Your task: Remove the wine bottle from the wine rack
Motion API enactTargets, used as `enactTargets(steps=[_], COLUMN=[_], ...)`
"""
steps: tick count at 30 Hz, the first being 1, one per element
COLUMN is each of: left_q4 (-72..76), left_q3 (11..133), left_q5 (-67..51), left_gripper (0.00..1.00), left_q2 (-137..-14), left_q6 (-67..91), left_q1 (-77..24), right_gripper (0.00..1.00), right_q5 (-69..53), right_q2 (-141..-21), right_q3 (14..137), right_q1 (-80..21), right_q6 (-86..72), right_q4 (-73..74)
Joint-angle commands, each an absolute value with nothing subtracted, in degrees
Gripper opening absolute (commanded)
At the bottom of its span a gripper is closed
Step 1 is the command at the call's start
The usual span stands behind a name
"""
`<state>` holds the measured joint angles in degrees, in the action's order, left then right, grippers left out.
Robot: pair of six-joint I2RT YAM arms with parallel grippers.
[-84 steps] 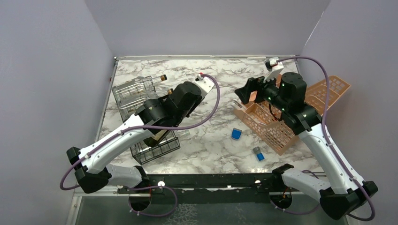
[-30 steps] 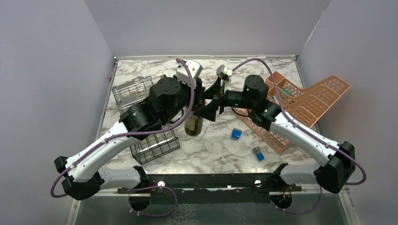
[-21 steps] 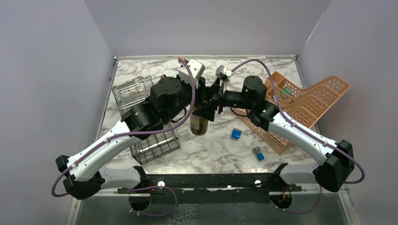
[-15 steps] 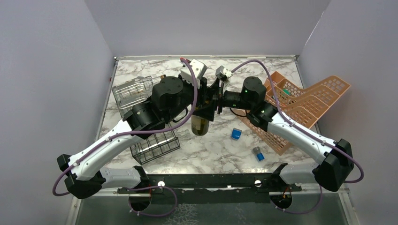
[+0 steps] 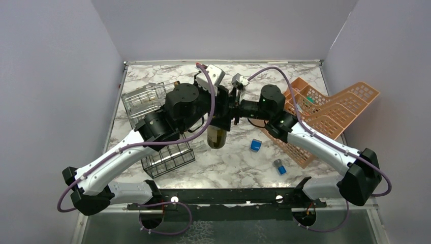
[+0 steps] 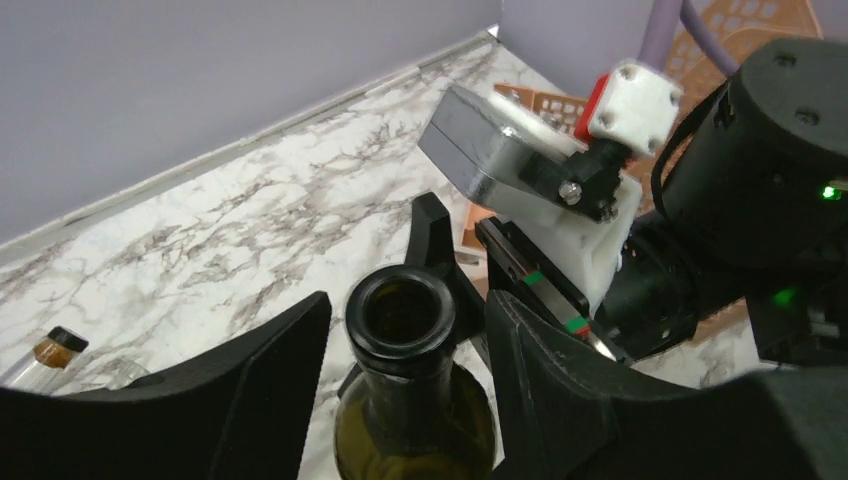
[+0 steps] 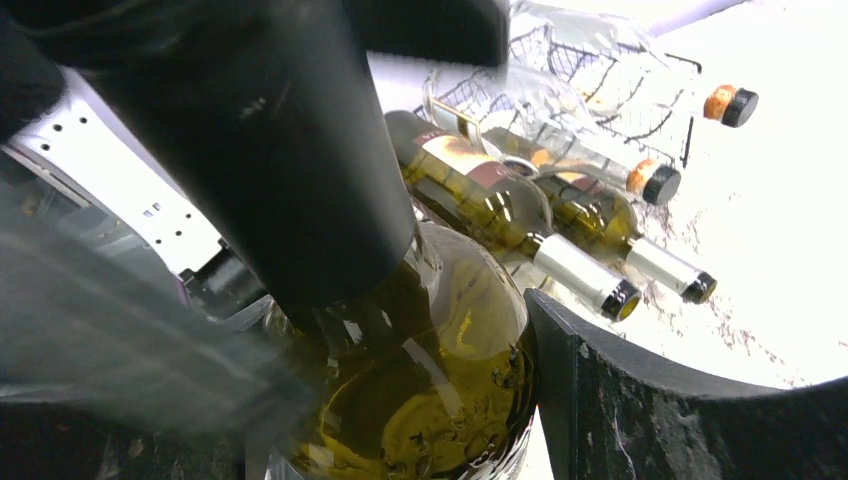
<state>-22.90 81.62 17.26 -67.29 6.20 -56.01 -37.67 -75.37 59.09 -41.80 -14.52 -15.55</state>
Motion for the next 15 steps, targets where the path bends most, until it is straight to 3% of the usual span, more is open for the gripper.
enactTargets(steps=[1,5,15], left_q4=[-18.39,-19.22,-21.04], left_q3=[81.66,82.13,81.82], left_q5=[19.58,20.65,29.73], left_gripper=[0.77,0.98,0.99], left_q2=[-64.64,-63.92,-59.10], left_q6=[4.75,3.71,0.99], left_q1=[-56.17,-56.16,-56.16], right_gripper=[0.70,0.62,0.60], right_q5=[-34.29,-28.75,-4.91], right_q2=[-74.06,-73.44,-78.15], right_q3=[59.21,59.77,66.52], right_q1=[-42.01,-41.94,-39.58], right_q6=[-14.60,-13.51,-12.72], right_q4=[-19.15,-17.63,-10.82])
